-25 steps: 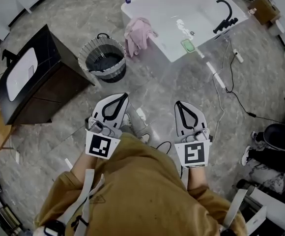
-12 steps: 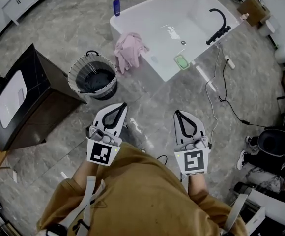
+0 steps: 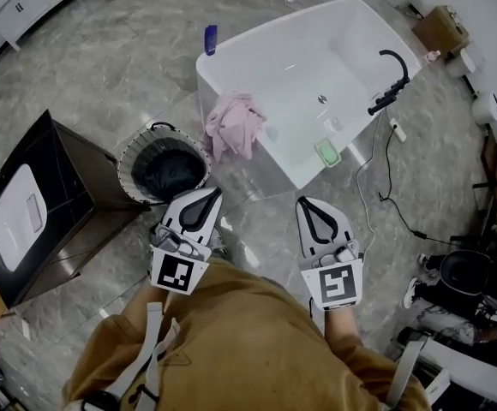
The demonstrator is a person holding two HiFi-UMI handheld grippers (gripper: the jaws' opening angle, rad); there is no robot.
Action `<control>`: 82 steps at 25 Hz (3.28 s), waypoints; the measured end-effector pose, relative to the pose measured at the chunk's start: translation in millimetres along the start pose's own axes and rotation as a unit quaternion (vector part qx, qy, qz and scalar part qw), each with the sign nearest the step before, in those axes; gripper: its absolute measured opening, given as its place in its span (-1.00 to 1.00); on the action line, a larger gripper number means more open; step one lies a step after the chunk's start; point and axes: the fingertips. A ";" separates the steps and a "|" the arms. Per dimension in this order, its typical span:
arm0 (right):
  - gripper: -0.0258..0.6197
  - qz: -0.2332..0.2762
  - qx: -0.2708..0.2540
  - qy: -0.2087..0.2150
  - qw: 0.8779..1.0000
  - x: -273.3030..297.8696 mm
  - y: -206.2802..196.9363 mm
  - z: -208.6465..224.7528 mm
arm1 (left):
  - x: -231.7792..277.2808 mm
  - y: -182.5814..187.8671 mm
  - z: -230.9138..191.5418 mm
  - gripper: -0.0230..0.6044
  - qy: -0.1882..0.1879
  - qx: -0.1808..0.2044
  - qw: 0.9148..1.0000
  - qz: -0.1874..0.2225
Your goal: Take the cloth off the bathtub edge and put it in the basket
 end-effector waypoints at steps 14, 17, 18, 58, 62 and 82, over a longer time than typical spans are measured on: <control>-0.90 -0.008 -0.009 0.008 1.000 78.1 43.7 13.7 | -0.2 -34.5 -90.3 -0.91 0.052 -0.019 0.998 -0.001; -0.90 -0.004 -0.015 0.022 1.000 91.0 46.7 17.3 | 1.9 -39.3 -96.8 -0.91 0.063 -0.020 0.998 -0.010; -0.90 -0.003 -0.016 0.027 1.000 94.9 46.3 19.4 | 4.7 -40.3 -98.3 -0.91 0.068 -0.021 0.997 -0.012; 0.02 -0.094 -0.159 0.236 0.954 453.1 -260.3 -9.2 | 147.8 -265.1 -66.2 -0.91 0.141 -0.103 0.974 -0.146; 0.15 -0.117 -0.178 0.249 0.945 485.1 -291.2 -18.3 | 149.4 -289.4 -72.4 -0.91 0.164 -0.110 0.968 -0.156; -0.66 -0.085 -0.144 0.221 0.961 479.6 -266.2 -2.5 | 159.4 -275.2 -101.6 -0.91 0.165 -0.107 0.969 -0.150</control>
Point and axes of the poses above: the fingertips, and each gripper's own axes: x forward along the fingers, z to its right, y out of its top, and after that the axes turned 1 degree about z, right-handed
